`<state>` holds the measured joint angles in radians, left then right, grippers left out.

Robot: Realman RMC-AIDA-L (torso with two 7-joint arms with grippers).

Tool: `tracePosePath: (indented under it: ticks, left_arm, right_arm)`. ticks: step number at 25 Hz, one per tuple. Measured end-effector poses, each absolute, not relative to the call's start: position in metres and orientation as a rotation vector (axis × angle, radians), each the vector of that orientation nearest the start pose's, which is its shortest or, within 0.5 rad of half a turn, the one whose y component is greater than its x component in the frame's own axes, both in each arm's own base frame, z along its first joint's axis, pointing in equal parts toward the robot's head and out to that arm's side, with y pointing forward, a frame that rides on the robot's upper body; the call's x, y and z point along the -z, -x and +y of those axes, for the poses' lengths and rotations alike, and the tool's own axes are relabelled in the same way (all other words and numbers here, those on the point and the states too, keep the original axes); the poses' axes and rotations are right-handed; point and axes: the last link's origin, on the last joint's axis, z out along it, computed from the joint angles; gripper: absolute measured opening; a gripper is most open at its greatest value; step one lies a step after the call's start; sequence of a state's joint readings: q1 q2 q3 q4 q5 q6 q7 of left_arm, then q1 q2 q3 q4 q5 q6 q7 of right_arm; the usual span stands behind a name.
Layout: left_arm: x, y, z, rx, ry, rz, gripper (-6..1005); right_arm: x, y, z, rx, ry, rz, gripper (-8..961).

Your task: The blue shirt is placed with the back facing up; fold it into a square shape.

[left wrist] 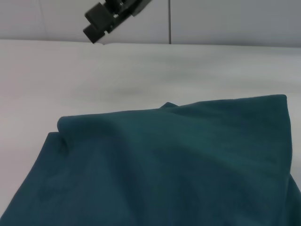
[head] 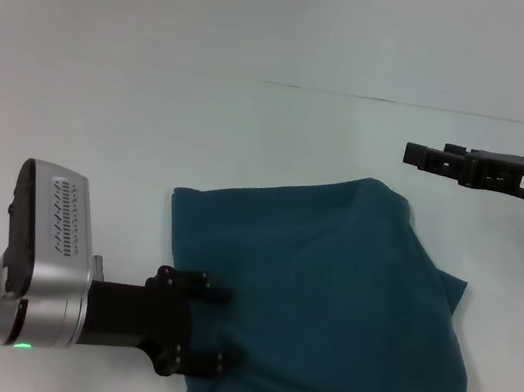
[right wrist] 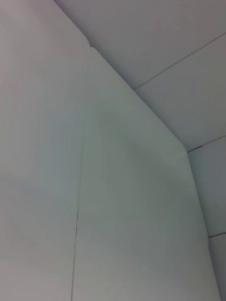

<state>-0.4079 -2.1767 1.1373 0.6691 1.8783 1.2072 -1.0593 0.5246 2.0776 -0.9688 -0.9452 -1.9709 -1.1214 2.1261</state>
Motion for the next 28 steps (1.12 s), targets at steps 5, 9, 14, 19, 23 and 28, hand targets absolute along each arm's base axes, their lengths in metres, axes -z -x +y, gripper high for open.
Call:
tracePosePath:
  ticks: [5,9,14,19,23,28]
  left_arm:
    - [0.086,0.265,0.305,0.375,2.807,-0.236,643]
    - [0.087,0.265,0.305,0.369,2.813,-0.227,565]
    - [0.085,0.265,0.306,0.366,2.807,-0.224,468]
    - [0.076,0.271,0.313,0.36,2.754,-0.247,241]
    - [0.067,0.277,0.319,0.348,2.704,-0.252,126]
    - [0.057,0.283,0.325,0.321,2.657,-0.25,61]
  right_arm:
    - [-0.028,-0.239,0.396,-0.569,2.301,1.162,781]
    - [-0.028,-0.239,0.396,-0.571,2.304,1.162,780]
    - [-0.026,-0.241,0.395,-0.568,2.309,1.173,779]
    - [-0.024,-0.241,0.394,-0.567,2.315,1.177,776]
    - [-0.023,-0.242,0.392,-0.568,2.314,1.183,778]
    - [-0.023,-0.242,0.392,-0.572,2.31,1.192,777]
